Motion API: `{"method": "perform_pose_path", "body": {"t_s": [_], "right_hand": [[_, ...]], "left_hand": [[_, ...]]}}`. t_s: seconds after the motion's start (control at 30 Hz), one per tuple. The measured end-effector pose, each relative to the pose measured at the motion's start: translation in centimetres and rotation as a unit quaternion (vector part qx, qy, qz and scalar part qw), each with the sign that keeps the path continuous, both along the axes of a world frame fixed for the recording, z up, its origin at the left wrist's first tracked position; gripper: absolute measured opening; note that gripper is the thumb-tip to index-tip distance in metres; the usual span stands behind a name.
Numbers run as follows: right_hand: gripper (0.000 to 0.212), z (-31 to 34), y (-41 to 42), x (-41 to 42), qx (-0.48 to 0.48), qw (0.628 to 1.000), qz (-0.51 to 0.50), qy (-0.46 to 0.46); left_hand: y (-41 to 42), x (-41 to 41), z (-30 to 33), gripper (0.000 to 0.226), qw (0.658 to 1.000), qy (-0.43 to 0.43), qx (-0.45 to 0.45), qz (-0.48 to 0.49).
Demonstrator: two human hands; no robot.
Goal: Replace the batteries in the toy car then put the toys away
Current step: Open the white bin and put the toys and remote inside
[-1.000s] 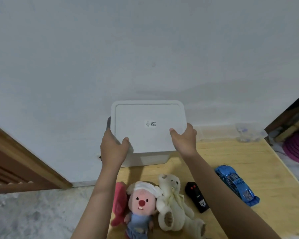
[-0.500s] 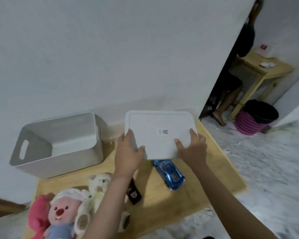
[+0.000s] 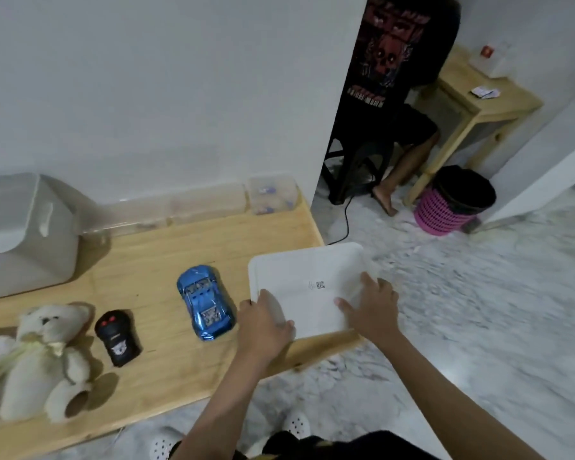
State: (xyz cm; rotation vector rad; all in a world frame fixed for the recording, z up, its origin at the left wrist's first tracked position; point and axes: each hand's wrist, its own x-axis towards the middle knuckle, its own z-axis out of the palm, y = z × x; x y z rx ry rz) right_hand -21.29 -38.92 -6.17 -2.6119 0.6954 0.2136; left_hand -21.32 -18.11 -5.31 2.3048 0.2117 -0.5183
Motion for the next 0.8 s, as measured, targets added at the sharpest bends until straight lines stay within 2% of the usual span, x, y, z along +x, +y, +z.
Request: {"method": "perform_pose_path", "body": {"t_s": [0.1,0.3,0.5,0.67,0.8], "right_hand": [[0.083,-1.7,0.1,-0.7,0.031,0.999,0.011,0.021],[0.090,-4.1,0.4,-1.9,0.042,0.999,0.026,0.000],[0.077,-4.0,2.3,-2.0,0.021,0.999,0.045,-0.018],[0.060,-2.9,8.2,-2.3,0.093,0.987,0.082,-0.102],[0.046,-0.4,16.6,-2.0,0.161,0.969,0.119,-0.143]], "left_hand": [[-0.8,-0.8,-1.5,0.061,0.999,0.011,0.048,0.001],[-1.6,-1.7,-2.7,0.084,0.991,0.018,0.127,-0.030],[-1.4,-2.3,-2.7,0.085,0.994,0.003,0.097,-0.042],[2.2,-3.1,-0.6,0.071,0.992,-0.110,0.034,-0.048],[9.0,-3.3,2.2,0.063,0.984,-0.178,-0.024,0.023]]}}
